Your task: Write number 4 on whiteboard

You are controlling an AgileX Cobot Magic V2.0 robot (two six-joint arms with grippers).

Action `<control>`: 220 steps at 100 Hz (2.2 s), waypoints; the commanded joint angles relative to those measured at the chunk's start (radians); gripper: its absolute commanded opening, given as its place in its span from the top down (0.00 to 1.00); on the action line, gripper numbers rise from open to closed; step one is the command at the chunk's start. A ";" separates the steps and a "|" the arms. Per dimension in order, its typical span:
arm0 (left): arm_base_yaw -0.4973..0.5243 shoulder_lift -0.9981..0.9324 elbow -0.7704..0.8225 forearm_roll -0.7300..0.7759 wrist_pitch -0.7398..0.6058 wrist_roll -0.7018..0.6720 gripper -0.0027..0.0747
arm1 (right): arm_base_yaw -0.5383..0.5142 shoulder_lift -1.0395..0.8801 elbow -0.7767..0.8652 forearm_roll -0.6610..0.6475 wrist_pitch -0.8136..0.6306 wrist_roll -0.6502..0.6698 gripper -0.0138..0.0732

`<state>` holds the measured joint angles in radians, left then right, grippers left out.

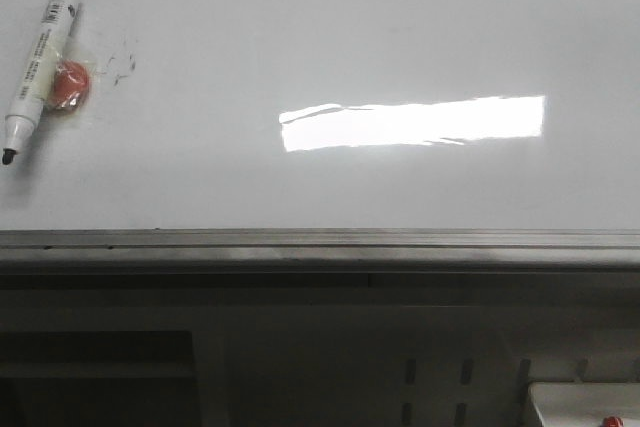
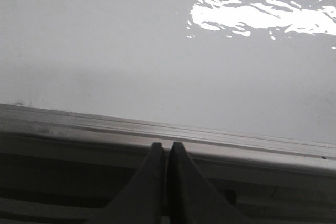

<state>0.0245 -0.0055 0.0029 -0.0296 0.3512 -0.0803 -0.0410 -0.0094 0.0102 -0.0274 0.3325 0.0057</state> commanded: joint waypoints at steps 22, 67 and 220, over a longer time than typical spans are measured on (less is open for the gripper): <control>0.000 -0.025 0.036 -0.011 -0.031 -0.001 0.99 | -0.005 -0.016 0.024 -0.001 -0.017 -0.006 0.92; 0.000 -0.025 0.036 -0.011 -0.031 -0.001 0.99 | -0.005 -0.016 0.024 -0.001 -0.017 -0.006 0.92; 0.000 -0.025 0.036 0.182 -0.200 0.012 0.99 | -0.005 -0.016 0.024 0.003 -0.077 -0.006 0.92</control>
<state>0.0245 -0.0055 0.0029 0.1186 0.2560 -0.0690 -0.0410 -0.0094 0.0102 -0.0274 0.3204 0.0057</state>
